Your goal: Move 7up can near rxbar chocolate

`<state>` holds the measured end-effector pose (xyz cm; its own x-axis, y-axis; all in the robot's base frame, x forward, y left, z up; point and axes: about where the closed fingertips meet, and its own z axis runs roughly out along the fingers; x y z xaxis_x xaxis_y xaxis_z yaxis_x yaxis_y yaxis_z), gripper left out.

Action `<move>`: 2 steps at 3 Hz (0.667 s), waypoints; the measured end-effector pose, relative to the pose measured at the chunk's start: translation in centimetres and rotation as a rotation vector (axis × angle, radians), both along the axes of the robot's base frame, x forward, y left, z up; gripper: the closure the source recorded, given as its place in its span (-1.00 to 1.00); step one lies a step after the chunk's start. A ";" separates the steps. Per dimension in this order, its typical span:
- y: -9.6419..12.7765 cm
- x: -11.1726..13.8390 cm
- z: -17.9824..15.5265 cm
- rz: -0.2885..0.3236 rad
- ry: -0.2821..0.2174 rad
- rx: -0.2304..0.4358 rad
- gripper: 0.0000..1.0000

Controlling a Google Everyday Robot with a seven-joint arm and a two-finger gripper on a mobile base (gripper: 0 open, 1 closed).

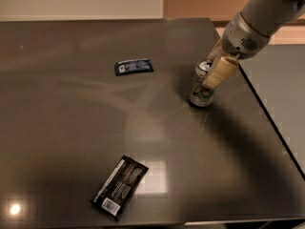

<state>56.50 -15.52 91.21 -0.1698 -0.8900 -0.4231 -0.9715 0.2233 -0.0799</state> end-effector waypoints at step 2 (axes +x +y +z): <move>3.7 -6.0 1.6 0.178 -0.002 -0.022 1.00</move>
Offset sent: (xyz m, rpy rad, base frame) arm -0.1037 0.0583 0.0189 -0.0533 0.0217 0.3087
